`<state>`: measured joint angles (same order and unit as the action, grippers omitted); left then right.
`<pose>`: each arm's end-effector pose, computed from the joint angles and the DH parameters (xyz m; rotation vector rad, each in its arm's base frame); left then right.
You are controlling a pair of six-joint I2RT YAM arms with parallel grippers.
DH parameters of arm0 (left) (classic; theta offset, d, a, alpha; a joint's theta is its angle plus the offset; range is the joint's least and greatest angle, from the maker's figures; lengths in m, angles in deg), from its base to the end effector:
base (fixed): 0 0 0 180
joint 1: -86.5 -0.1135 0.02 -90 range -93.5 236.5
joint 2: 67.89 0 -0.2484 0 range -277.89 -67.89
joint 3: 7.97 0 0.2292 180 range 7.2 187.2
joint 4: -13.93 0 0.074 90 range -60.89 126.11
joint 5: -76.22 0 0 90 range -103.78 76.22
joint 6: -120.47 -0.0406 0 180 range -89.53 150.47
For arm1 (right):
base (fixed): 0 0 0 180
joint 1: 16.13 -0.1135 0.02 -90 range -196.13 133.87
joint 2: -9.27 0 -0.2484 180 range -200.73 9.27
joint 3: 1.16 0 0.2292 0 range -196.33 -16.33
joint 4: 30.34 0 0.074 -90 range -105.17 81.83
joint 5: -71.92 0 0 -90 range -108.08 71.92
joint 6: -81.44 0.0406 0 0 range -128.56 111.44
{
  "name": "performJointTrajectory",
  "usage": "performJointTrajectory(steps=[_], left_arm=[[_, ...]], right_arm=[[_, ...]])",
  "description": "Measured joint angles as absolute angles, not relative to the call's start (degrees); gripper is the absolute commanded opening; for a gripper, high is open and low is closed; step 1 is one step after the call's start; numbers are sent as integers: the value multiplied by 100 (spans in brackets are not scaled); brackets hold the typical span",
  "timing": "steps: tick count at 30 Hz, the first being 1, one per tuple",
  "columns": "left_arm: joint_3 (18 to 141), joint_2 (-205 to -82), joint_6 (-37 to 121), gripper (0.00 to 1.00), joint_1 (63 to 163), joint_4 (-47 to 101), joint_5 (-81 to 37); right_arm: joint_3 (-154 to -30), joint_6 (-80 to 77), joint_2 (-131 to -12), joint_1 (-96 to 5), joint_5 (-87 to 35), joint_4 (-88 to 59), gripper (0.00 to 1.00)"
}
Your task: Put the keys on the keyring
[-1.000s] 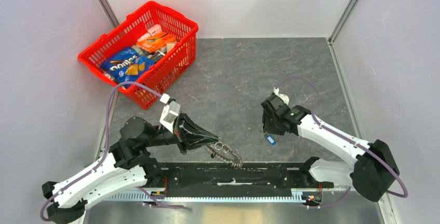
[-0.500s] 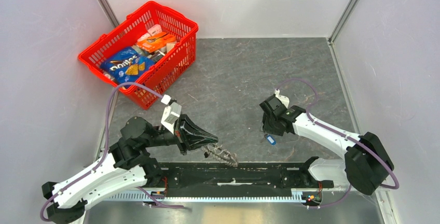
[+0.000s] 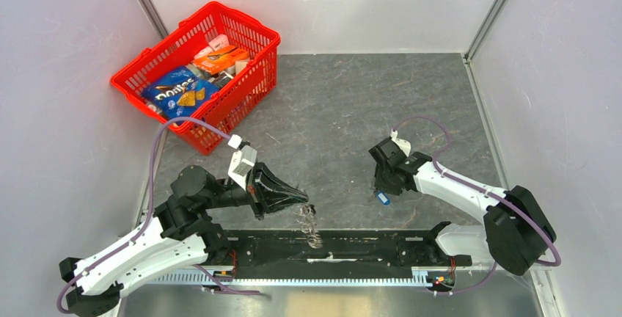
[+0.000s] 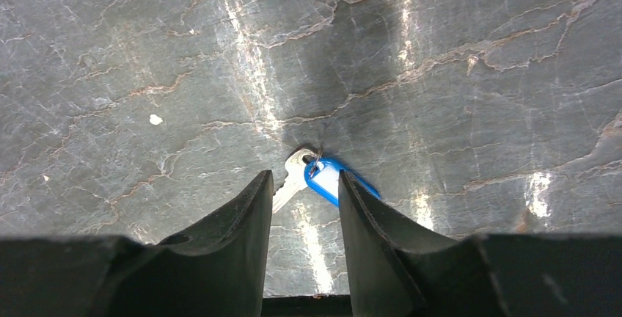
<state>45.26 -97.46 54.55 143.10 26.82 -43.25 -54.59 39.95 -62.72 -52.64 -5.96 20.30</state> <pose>0.0501 -0.1123 0.3485 0.8869 1.3204 -1.4894 0.1665 0.1126 0.1705 0.3383 2.7099 0.1249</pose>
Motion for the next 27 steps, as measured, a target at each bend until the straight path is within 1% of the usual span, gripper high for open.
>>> performJointTrajectory(steps=[9,15,18,27], left_arm=[[4526,-9700,5450,2,14310,2689,-4317],[4526,-9669,5446,2,14310,2728,-4271],[4526,-9645,5442,2,14310,2737,-4255],[4526,-9590,5435,2,14310,2807,-4240]], right_arm=[[-5332,4026,-6390,-5264,-686,1881,34],[-5291,4089,-6434,-5264,-679,1774,16],[-5258,4111,-6436,-5264,-662,1756,0],[-5258,4019,-6261,-5264,-644,1811,0]])
